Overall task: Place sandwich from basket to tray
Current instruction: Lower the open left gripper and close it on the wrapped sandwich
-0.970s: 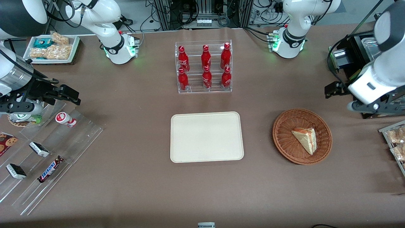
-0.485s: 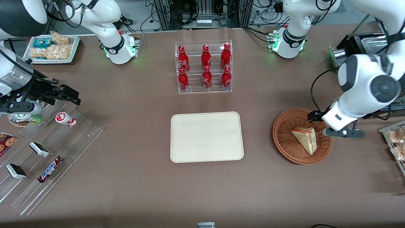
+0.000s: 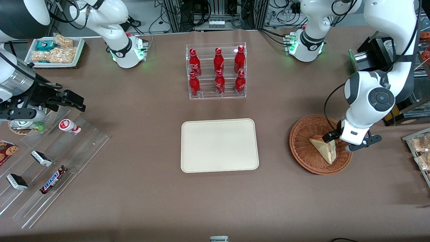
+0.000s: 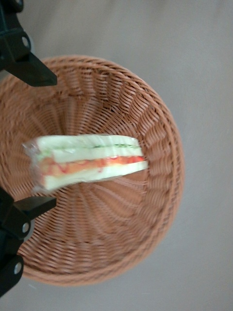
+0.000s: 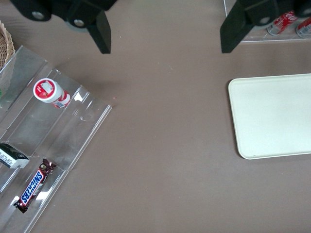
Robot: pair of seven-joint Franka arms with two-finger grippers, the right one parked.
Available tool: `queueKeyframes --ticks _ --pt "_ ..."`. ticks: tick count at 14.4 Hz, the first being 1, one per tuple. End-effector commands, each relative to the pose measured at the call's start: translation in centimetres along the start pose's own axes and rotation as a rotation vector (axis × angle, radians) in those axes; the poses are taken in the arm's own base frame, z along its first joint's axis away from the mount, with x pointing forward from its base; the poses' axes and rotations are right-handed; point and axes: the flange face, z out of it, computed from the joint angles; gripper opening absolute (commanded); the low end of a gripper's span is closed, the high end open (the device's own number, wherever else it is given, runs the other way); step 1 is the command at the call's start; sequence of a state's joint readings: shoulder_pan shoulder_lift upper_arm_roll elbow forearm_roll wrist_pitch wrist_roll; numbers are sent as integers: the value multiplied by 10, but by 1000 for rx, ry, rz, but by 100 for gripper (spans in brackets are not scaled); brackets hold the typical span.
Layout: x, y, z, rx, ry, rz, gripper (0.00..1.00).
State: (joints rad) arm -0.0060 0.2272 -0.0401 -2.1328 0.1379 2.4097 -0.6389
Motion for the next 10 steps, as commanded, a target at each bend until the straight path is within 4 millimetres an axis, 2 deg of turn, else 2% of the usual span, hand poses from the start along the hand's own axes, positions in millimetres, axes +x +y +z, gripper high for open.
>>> queueKeyframes --ticks 1,3,4,5,6,7,8,10 --pt "3 7 25 -27 14 -205 100" --pt "-1 8 41 -21 -1 -211 98" --pt "-1 7 45 -16 -7 -212 81" --pt "-2 6 47 -12 -11 -219 50" --pt "-2 7 45 -9 -14 -224 13" --pt "0 8 40 -15 -6 -224 5" --pt "3 10 33 -16 -3 -221 1" --pt "12 26 11 6 -20 -204 0"
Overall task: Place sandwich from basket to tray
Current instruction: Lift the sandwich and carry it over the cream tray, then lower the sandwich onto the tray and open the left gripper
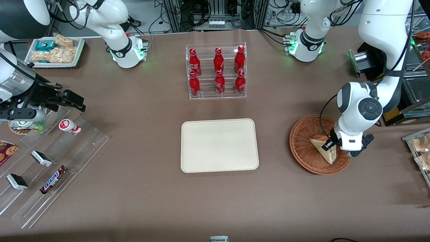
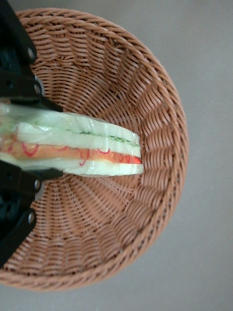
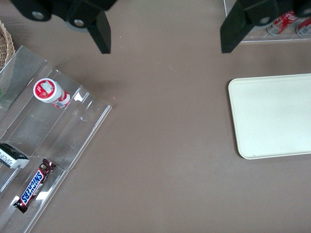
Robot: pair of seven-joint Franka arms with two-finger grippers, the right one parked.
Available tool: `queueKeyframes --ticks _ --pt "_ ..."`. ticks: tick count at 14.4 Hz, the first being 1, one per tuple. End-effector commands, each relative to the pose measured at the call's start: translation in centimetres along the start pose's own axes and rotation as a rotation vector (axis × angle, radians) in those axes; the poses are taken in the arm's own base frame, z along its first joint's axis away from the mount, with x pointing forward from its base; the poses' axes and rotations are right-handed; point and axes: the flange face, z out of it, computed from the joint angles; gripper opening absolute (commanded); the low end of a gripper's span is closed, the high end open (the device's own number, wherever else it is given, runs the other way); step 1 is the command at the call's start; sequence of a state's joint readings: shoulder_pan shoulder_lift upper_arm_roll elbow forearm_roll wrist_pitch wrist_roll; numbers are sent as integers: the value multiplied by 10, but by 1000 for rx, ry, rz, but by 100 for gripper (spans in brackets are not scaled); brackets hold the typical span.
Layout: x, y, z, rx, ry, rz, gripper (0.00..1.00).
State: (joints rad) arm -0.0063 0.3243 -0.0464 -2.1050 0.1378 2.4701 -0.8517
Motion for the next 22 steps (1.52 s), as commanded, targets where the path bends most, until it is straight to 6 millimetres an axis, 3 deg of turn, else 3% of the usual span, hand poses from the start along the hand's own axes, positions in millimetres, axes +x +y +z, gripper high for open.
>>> queueKeyframes --ticks 1,3,5,7,8,10,13,16,18,22 --pt "4 27 -39 29 -21 16 0" --pt "-12 63 -62 31 -45 78 0" --pt "-41 95 -72 1 -50 152 0" --pt "-84 144 -72 -47 -46 250 0" --pt "-110 182 -73 -74 -40 305 0" --pt "-155 234 -71 -103 -40 390 0" --pt "-219 286 -68 -111 25 476 0" --pt "-274 320 -58 -120 66 587 0" --pt "-299 336 -50 -132 61 621 0" --pt "-337 346 -31 -126 37 643 0"
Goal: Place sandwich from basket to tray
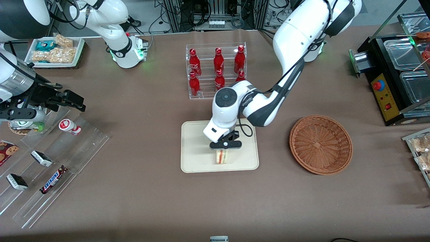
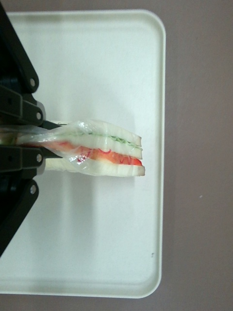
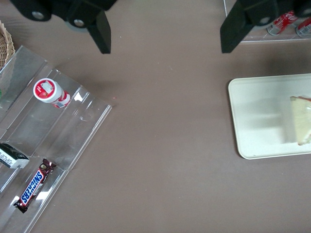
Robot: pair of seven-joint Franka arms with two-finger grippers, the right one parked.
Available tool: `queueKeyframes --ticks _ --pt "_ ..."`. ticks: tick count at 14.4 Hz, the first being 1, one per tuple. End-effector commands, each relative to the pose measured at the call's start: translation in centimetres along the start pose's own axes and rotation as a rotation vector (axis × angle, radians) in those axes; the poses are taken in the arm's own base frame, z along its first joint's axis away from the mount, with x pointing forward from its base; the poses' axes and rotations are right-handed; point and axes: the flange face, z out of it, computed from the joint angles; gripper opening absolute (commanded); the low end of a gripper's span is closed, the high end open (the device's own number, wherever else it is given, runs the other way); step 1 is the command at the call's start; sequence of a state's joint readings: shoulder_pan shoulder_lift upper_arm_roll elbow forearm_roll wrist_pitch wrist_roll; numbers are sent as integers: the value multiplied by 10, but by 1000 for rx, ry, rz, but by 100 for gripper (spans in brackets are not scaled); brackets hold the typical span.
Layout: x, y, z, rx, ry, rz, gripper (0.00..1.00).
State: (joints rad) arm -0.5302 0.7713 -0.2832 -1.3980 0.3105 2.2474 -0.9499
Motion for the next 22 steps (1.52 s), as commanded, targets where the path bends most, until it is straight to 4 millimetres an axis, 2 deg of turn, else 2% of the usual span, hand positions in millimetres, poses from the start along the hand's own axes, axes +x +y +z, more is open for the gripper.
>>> queueKeyframes --ticks 1,4,5,7,9,11,14,16,17,18,19,22 --pt "-9 17 14 17 7 -21 0" --pt "-13 17 29 24 -6 -39 5" --pt "-12 17 27 20 -7 -60 17" --pt "-6 13 15 17 0 -95 99" --pt "2 10 -15 13 16 -109 100" --pt "4 7 -68 18 61 -90 100" --pt "8 -15 -142 45 86 -131 100" --pt "11 -39 -175 70 3 -209 100" --pt "11 -44 -184 75 -7 -217 100" --pt "29 -67 -193 76 1 -249 100" --pt "48 -97 -202 81 7 -300 100" --pt "61 -159 -216 122 -15 -295 100"
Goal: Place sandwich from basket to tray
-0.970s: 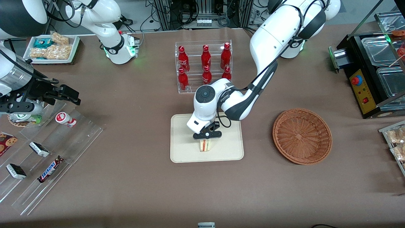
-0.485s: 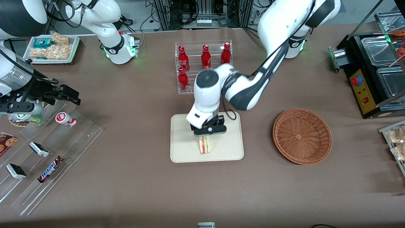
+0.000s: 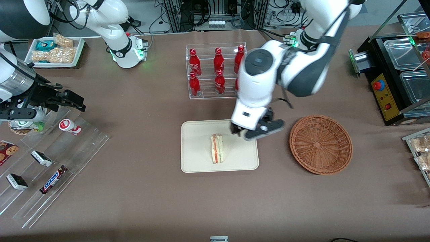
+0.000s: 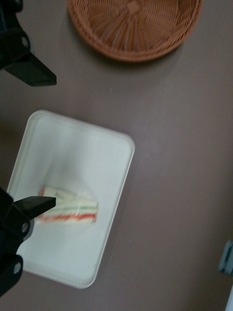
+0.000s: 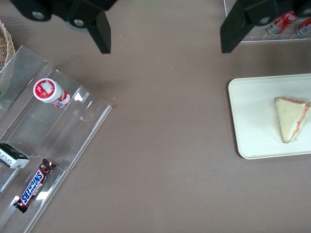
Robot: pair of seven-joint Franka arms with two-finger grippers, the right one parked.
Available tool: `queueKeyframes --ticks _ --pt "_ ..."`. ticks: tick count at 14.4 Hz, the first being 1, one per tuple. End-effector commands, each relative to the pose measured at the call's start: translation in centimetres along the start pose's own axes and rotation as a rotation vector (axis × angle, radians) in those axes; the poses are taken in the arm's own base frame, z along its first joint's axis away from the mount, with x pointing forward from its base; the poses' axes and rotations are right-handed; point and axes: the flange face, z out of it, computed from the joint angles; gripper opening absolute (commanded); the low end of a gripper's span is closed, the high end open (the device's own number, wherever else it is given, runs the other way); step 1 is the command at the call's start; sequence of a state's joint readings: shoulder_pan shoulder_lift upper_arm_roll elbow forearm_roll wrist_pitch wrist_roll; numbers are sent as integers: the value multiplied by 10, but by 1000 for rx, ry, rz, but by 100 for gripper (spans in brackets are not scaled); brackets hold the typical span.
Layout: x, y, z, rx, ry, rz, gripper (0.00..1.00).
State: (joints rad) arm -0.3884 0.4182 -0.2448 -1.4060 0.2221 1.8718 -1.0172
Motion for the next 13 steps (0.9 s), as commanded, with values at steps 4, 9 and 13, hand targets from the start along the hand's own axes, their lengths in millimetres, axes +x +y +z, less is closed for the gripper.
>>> queueKeyframes --ticks 4,9,13 --pt "25 -118 -15 51 -81 73 100" --pt "30 -177 -33 87 -82 137 100" --pt "50 -246 -67 34 -139 283 100"
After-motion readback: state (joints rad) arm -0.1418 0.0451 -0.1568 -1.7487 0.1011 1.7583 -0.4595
